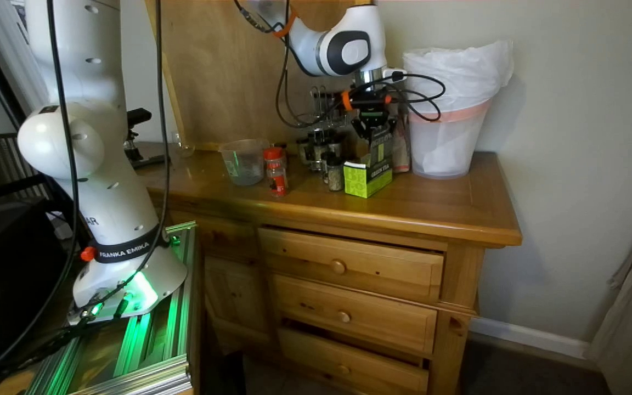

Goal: Pick up a fork and put it on the spice rack

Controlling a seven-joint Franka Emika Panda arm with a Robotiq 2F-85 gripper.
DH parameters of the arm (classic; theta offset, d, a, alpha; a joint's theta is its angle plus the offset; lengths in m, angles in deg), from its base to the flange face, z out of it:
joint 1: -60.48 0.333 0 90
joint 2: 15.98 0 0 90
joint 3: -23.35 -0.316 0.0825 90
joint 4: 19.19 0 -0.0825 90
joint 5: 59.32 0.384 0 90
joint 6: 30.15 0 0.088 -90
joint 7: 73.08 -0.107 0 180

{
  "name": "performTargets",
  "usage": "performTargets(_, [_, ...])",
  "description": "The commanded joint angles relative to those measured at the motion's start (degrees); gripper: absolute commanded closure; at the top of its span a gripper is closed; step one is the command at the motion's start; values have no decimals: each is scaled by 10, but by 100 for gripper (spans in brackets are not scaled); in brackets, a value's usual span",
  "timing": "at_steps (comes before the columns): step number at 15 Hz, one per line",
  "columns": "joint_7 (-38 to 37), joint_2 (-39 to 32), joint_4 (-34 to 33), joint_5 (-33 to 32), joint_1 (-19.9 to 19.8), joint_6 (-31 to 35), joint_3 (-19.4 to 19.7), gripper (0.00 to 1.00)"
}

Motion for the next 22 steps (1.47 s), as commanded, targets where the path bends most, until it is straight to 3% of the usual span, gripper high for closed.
performTargets(1, [-5,-14,-17,-19,-4,8,-1,99])
performTargets(6, [-2,1,-11,-9,-6,-3,-7,96])
performTargets(14, [59,126,44,72,-12,1,-47,96])
performTargets(17, [125,178,65,155,-10,0,-49,96])
performTargets(22, [332,255,92,359,20,-45,-23,96])
